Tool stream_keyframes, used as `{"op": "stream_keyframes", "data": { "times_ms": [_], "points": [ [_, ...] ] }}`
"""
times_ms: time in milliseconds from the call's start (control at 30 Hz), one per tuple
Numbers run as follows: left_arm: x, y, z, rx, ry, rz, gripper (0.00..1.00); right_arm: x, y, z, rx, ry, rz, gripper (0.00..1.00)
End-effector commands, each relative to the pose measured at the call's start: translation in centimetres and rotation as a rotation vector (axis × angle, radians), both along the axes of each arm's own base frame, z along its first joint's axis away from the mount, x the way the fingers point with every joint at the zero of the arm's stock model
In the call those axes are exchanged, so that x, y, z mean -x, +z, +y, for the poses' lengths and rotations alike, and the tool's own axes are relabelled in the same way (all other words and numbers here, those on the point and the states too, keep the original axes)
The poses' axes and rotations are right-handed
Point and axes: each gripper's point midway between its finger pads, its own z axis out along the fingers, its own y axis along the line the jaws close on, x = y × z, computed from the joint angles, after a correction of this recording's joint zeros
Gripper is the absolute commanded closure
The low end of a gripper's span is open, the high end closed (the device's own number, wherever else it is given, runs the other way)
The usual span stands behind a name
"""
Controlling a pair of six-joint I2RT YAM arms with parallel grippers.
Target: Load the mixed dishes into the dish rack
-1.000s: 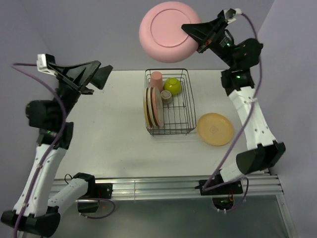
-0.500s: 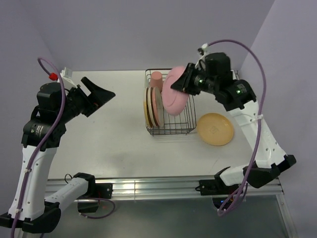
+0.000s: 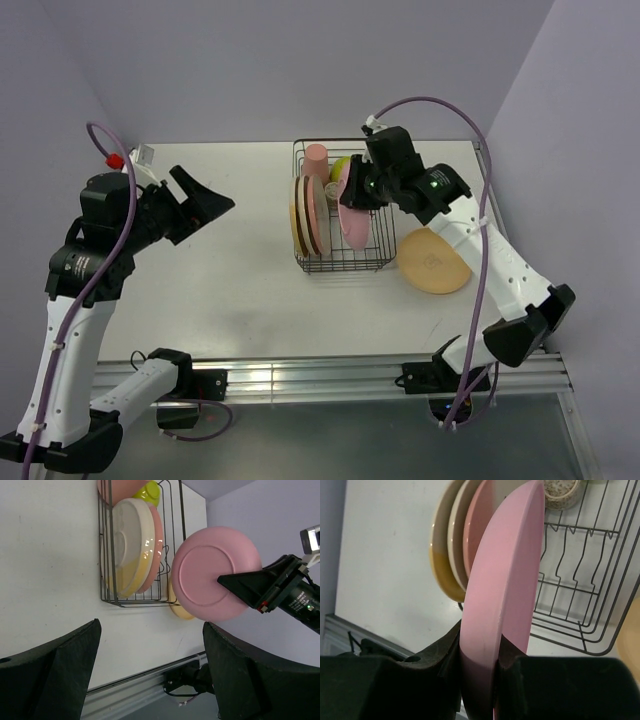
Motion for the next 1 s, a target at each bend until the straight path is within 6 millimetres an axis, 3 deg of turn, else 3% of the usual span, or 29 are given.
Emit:
{"op": "stream_keyframes", "data": {
  "times_ms": [0, 133, 567, 967],
  "points": [
    [0.3, 0.6, -0.2, -0.003, -0.034, -0.042, 0.11, -2.2, -0.1, 0.7, 0.024, -0.011, -0.073, 1.0],
    [0.5, 0.4, -0.4, 0.005, -0.044, -0.038, 0.11, -3.1, -1.6, 1.9, 0.009, -0.001, -0.048, 1.0],
    [1.5, -0.2, -0.4, 0.021, -0.052, -0.033, 0.11, -5.3, -3.9, 4.0, -0.024, -0.022, -0.001, 1.0],
    [2.1, -0.5, -0.3, 0.024, -0.053, -0.03, 0.11, -6.1, -8.5, 3.1, 0.061, -0.093, 0.056, 1.0]
  ]
}}
